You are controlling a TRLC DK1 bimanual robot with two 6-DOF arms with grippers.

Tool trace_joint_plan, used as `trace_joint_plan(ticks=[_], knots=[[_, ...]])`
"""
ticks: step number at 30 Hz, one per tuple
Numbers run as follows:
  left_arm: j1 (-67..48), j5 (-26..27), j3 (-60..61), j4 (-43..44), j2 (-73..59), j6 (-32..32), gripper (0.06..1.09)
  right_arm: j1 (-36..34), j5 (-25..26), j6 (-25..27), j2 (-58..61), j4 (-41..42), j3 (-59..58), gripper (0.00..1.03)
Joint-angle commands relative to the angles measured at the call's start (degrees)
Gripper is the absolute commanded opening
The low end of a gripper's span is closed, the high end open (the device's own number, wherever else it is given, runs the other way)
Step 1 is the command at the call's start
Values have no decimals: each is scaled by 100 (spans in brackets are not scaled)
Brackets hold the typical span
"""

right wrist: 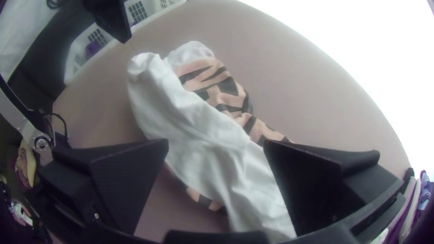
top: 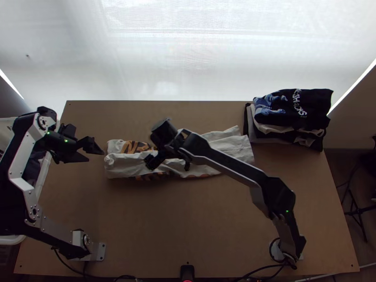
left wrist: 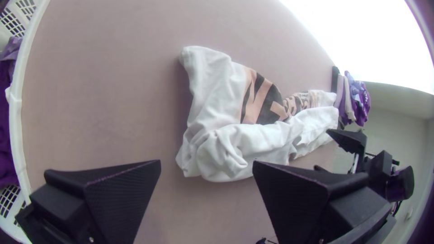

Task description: Fold the t-shirt

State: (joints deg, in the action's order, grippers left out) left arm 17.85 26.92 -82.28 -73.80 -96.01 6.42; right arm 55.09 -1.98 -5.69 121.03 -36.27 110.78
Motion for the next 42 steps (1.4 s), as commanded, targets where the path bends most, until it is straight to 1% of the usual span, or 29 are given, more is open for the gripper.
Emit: trace_joint_plan(ticks=[1,7,10,17,20,24,27,31,34,38,42], knots=[[439,-11,142,-337,407,343,104,186,4,68,825,50,805,98],[536,-2,784,-574,522,1020,104,-200,4,60,1362,32,989,98],[536,7,1083,-530,486,1187,104,-429,4,60,1573,32,1016,98],[351,86,1197,-469,513,1072,104,-807,13,33,2161,24,1367,98],[263,86,1144,-460,513,993,104,-851,31,-81,2153,-47,1393,98],[237,86,1126,-407,469,984,104,-824,31,-204,1687,-302,1341,98],[246,86,1144,-381,425,984,104,-763,22,-239,1203,-310,1314,98],[219,94,1170,-346,425,976,104,-631,22,-266,852,-302,1622,98],[210,94,1162,-302,407,949,104,-473,4,-257,817,-310,1947,98],[290,94,1135,-240,407,914,104,-104,-382,-107,966,-293,2193,98],[96,112,1109,164,689,879,104,134,-470,16,1001,-337,2176,98]])
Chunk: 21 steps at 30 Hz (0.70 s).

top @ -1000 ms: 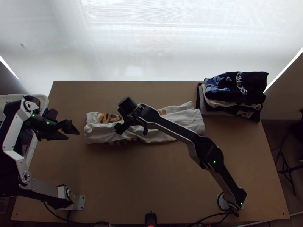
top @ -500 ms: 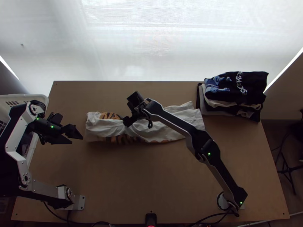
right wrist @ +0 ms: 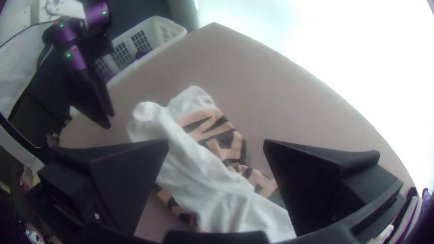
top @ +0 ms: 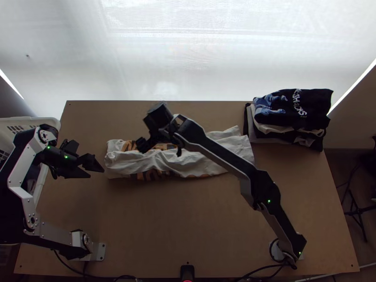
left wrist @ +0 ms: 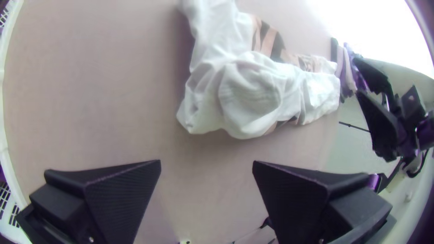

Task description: Fold the t-shirt

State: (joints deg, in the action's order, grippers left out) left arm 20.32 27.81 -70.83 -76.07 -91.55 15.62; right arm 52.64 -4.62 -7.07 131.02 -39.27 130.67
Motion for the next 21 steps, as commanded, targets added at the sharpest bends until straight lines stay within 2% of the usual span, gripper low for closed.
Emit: trace_joint_plan(ticks=[1,4,6,12,21], knots=[[-309,14,-10,620,357,-59,104,378,-206,145,-15,-64,160,98],[-951,-382,-63,1244,489,-331,104,238,-206,109,-261,-143,-130,98],[-1425,-558,-282,1244,410,-402,104,9,-206,-31,-587,-345,-376,98],[-2471,-593,-625,1209,208,-577,104,-949,-250,-145,-1975,-371,-1791,98],[-2629,-593,-819,1367,-390,-665,104,-1880,-258,-145,-3434,-239,-3417,98]])
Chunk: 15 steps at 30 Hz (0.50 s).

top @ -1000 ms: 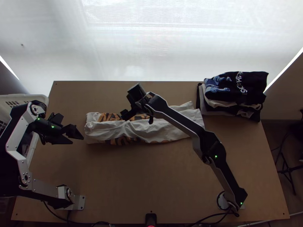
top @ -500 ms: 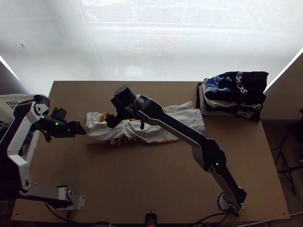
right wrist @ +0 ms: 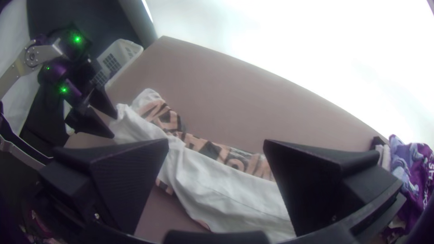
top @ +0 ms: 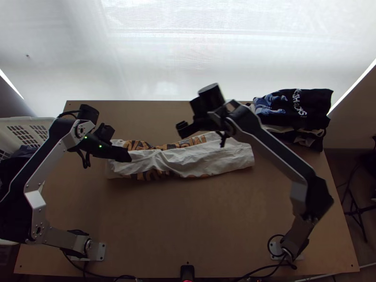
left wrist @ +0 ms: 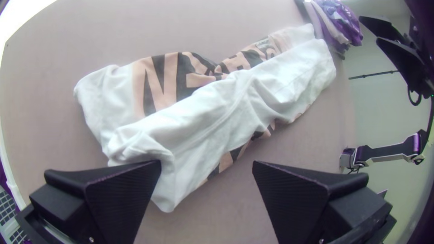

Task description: Fold the t-shirt

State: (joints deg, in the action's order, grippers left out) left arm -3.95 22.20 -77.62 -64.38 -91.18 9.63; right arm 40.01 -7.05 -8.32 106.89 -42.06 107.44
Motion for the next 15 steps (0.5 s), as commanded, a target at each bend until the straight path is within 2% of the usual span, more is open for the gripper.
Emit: trace_joint_plan(ticks=[1,8,12,15], knots=[[-142,-31,-139,268,-542,-58,104,-705,-16,-38,-1179,49,-1234,98],[254,-242,-438,707,-1754,13,104,-1531,-7,-56,-2454,49,-2262,98],[351,-348,-728,769,-2291,92,104,-2138,-174,23,-3104,-65,-2535,98],[368,-348,-939,778,-2625,136,104,-2340,-227,102,-3385,-267,-2702,98]])
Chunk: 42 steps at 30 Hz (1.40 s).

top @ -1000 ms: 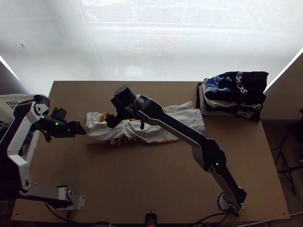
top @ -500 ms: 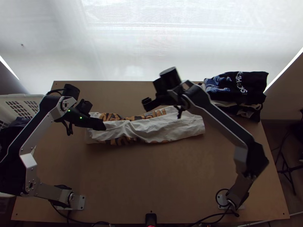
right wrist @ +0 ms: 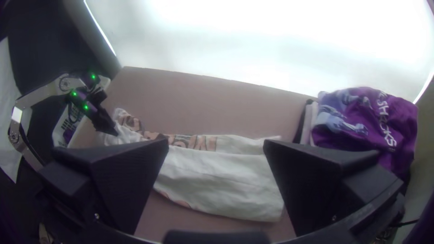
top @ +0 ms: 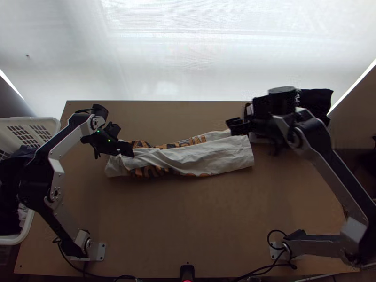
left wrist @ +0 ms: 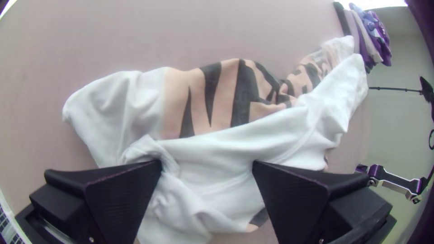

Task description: Fold the t-shirt

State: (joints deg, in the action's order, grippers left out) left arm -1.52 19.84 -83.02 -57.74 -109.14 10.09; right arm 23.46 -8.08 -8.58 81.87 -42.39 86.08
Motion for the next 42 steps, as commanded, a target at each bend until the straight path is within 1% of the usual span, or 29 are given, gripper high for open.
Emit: trace_joint_plan(ticks=[1,3,5,8,11,14,17,20,23,25,27,29,31,36,42], knots=[[143,-111,-452,113,-916,90,104,-685,-124,155,-953,-226,-663,98],[143,-103,-495,78,-1039,99,104,-597,-133,137,-988,-226,-751,98],[143,-103,-504,-45,-942,116,104,-281,-133,32,-900,-173,-716,98],[205,-68,-460,-423,-345,134,104,334,-133,-452,-531,-111,-461,98],[380,196,-241,-599,394,134,104,923,-142,-847,84,-120,-206,98],[644,609,-21,-792,833,125,104,1240,-423,-1049,770,-111,-101,98],[917,759,243,-845,1132,125,104,1661,-440,-1005,1288,-76,-57,98],[1268,811,542,-871,1308,204,104,1995,-440,-768,1648,82,-83,98],[1620,803,911,-783,1325,283,104,2268,-265,-759,1974,231,-57,98],[1795,759,1210,-484,1325,318,104,2461,-71,-663,2202,258,14,98],[1883,662,1447,-212,1273,441,104,2611,-19,-575,2422,284,128,98],[1892,521,1570,-18,1158,529,104,2716,-19,-522,2633,284,260,98],[1892,521,1675,219,1079,556,104,2804,-19,-478,2791,284,365,98],[1892,557,1702,641,868,600,104,2901,-27,-460,3266,284,682,98],[1901,671,1702,843,745,644,104,2945,-27,-425,3670,398,963,98]])
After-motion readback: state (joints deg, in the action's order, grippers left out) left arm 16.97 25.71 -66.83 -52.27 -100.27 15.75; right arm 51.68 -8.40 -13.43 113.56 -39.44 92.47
